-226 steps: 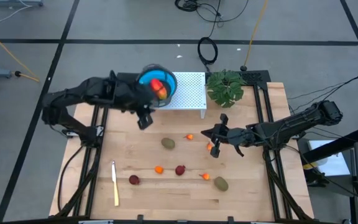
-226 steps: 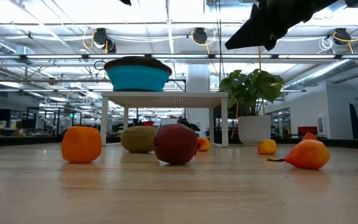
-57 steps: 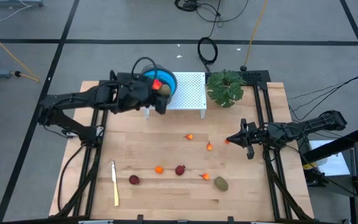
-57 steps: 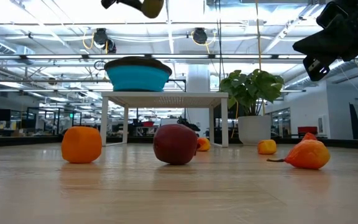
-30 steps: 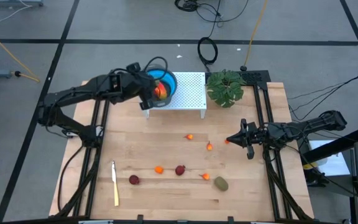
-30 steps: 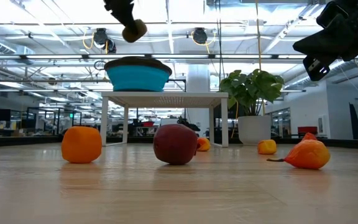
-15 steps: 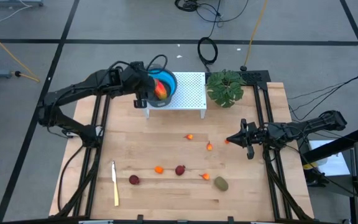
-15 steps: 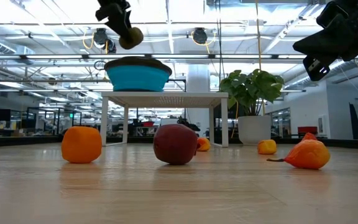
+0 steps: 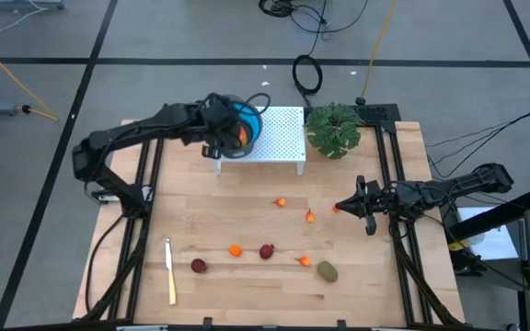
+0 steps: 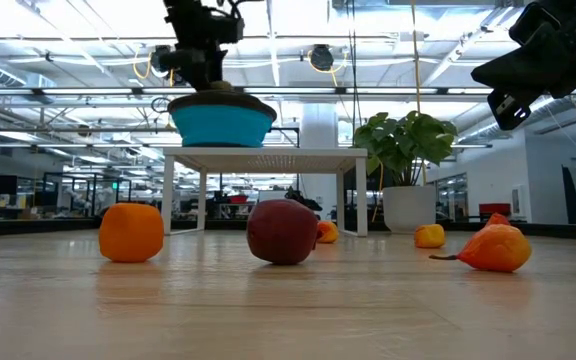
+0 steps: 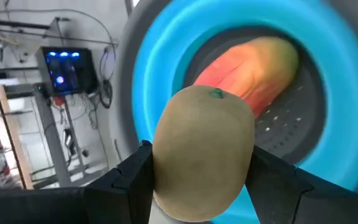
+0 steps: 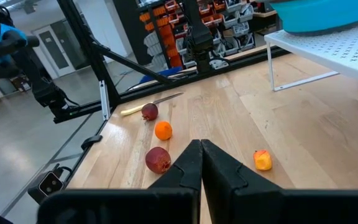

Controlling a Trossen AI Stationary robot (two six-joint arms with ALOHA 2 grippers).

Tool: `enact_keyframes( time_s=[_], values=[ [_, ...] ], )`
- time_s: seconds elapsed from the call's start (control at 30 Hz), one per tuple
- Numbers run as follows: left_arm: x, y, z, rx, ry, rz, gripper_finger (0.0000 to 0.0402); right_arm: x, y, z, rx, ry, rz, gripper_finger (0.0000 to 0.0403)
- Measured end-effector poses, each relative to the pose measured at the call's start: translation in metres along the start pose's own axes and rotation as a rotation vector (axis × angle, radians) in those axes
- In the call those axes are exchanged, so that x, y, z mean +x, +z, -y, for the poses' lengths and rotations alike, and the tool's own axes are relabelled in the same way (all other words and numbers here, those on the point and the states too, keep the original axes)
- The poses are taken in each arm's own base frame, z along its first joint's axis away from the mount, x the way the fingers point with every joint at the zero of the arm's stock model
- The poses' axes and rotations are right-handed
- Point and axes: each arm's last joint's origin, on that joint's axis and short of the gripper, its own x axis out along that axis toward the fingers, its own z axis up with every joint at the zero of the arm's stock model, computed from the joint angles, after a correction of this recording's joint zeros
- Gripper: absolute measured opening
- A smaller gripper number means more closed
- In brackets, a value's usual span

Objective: Pick & Place Fruit
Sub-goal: Put the kiwi in the blue strainer bowl on the shelf

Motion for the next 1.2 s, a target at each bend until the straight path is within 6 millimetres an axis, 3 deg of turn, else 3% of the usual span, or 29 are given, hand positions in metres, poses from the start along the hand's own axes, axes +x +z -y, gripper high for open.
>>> enact_keyframes(
  time_s=[0.43, 1.0, 1.2],
  values=[
    [0.009, -0.008, 0.0, 0.051, -0.139, 0.029, 0.0207, 0.0, 0.0, 0.0, 0.0, 0.0, 0.0, 0.0],
    [0.01, -0.01, 0.002, 0.037, -0.174, 0.017, 0.0208, 0.0, 0.0, 0.0, 0.0, -0.001, 0.0, 0.0],
    [0.013, -0.008, 0.003, 0.008, -0.181, 0.007, 0.0232, 0.0, 0.0, 0.0, 0.0, 0.0, 0.0, 0.0]
  ],
)
